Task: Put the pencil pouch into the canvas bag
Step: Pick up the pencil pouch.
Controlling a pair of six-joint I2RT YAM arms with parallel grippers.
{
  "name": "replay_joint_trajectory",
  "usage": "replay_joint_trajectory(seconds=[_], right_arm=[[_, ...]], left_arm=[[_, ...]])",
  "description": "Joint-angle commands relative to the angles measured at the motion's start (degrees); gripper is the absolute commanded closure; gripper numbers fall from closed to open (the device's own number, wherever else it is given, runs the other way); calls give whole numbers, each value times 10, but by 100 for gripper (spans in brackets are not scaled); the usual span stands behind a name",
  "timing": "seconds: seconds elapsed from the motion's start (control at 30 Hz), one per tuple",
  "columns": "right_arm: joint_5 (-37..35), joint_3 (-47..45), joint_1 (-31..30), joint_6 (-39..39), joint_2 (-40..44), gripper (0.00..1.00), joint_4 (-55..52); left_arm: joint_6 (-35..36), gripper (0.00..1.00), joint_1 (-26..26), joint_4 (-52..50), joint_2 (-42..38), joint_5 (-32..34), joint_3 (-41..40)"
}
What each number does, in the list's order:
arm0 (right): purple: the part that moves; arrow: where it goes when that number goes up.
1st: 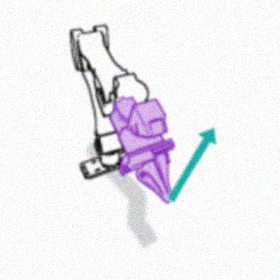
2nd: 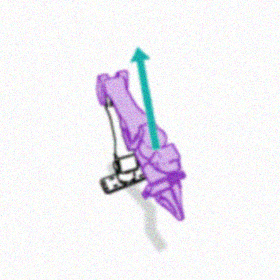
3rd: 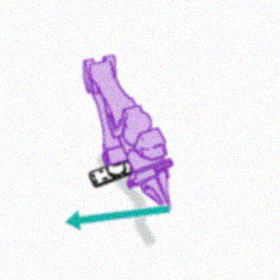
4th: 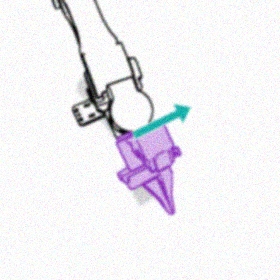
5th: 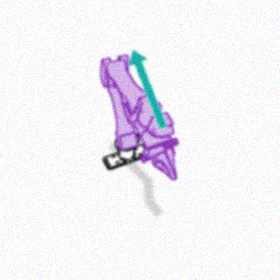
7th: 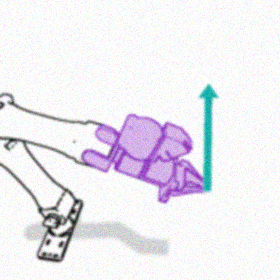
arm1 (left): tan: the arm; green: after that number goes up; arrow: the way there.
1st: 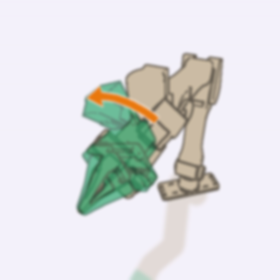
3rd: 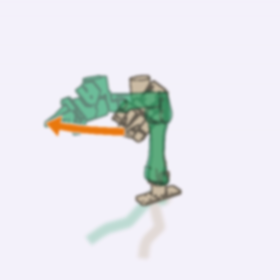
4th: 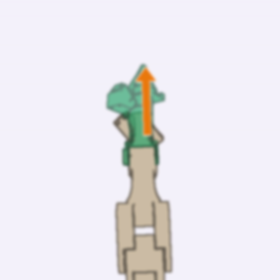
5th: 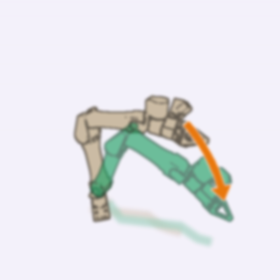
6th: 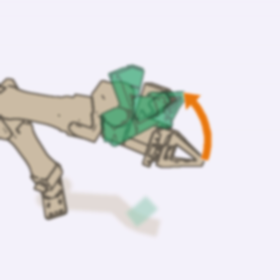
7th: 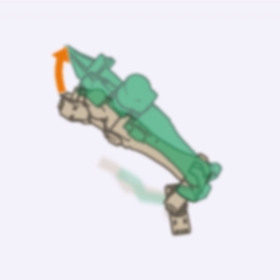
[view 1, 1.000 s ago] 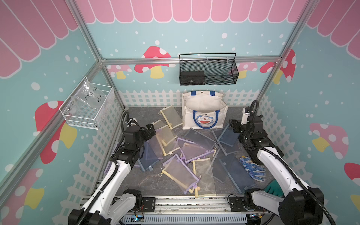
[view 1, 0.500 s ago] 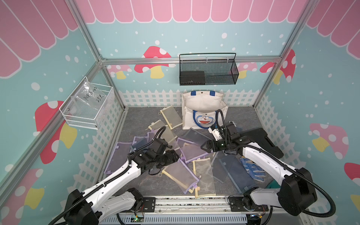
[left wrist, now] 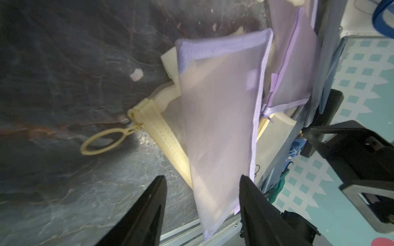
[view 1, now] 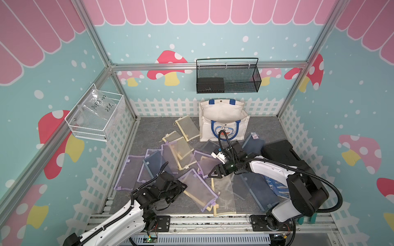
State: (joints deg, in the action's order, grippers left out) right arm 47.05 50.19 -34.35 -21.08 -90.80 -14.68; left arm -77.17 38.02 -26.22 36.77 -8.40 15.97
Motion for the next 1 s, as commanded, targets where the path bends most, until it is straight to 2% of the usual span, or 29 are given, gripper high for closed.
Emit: replay_joint_trajectory(seconds=[0.0, 0.13, 0.27, 0.4, 0.57, 0.6, 0.73, 0.8, 0.83, 0.9, 0.97], right_arm=[[29, -1, -10, 16, -33, 26, 26], [23, 2, -16, 1, -61, 31, 41], [20, 8, -17, -3, -83, 34, 50], [20, 9, -26, -5, -106, 42, 60], [21, 6, -36, -5, -129, 52, 74], [24, 7, -38, -5, -131, 58, 77], [30, 13, -41, -3, -133, 70, 82], [31, 16, -42, 0, -133, 74, 83], [32, 18, -42, 1, -132, 74, 83], [33, 24, -42, 4, -129, 74, 79], [26, 28, -42, 10, -119, 73, 68]], left_arm=[[-44, 48, 2, 78, 6, 38, -18], [-49, 50, 7, 167, 76, 18, -30], [-27, 53, 8, 176, 139, 15, -7], [-23, 54, 14, 182, 153, 23, -1], [-29, 60, 15, 253, 169, 21, -30], [-28, 61, 15, 267, 172, 23, -32], [-4, 68, 17, 290, 188, 24, -17], [8, 74, 18, 289, 203, 22, -5], [9, 80, 19, 290, 209, 20, 0], [11, 100, 22, 287, 217, 16, 7], [18, 100, 32, 260, 209, 22, 21]])
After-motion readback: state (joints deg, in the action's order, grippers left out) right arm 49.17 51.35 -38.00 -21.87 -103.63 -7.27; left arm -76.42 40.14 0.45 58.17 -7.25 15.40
